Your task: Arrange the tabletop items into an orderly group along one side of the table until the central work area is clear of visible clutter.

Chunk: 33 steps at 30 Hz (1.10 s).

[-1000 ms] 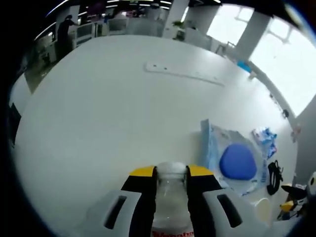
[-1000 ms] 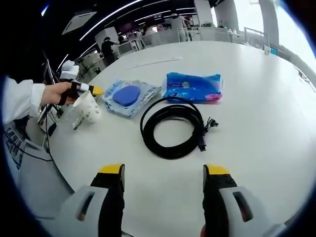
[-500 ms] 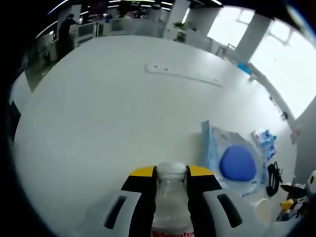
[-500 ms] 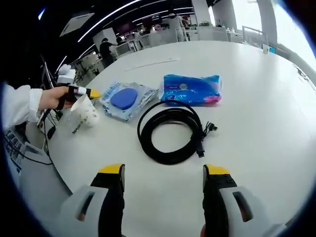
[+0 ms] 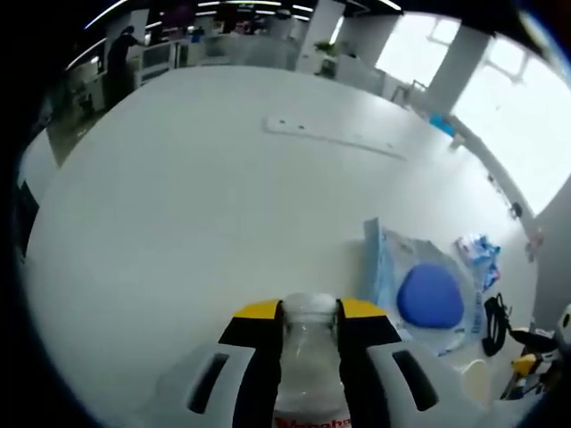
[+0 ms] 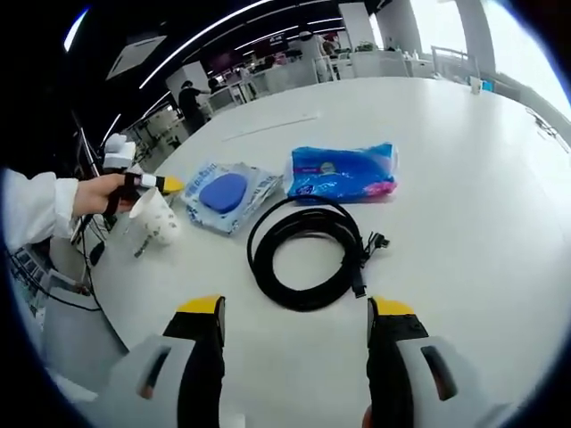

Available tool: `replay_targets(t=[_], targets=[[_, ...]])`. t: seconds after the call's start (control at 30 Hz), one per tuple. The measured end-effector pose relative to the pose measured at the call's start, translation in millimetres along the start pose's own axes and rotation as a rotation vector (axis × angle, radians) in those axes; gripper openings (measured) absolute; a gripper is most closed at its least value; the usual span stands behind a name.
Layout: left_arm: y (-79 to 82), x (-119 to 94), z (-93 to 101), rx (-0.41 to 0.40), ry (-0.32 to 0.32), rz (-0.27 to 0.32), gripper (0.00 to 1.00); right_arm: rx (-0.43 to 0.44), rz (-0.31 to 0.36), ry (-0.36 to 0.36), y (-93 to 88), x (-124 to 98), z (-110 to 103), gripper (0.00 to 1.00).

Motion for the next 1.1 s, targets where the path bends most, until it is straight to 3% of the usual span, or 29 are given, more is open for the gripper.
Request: replay_targets(t=[0.7, 1.1], targets=[[-5.0, -4.4, 0.5, -0.002, -0.004, -0.008, 0.17, 0.017, -0.002, 0.003, -5.3, 2.2, 1.6, 0.63], [-5.5, -31.9, -2.8, -0.003, -0.034, 0.058, 0.16, 0.031, 0.007, 0.017, -10.1, 5.6, -1.2, 0.63]])
Point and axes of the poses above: the point that each gripper's makers call its tool centre point, and the gripper's own axes: x roughly forward along the fingers, z roughly to its right, y roughly out of its top, the point moved 10 cm from there along -x, roughly backward along the fingers, and after that the axes turned 6 degrees about -z, right-handed, at the moved point
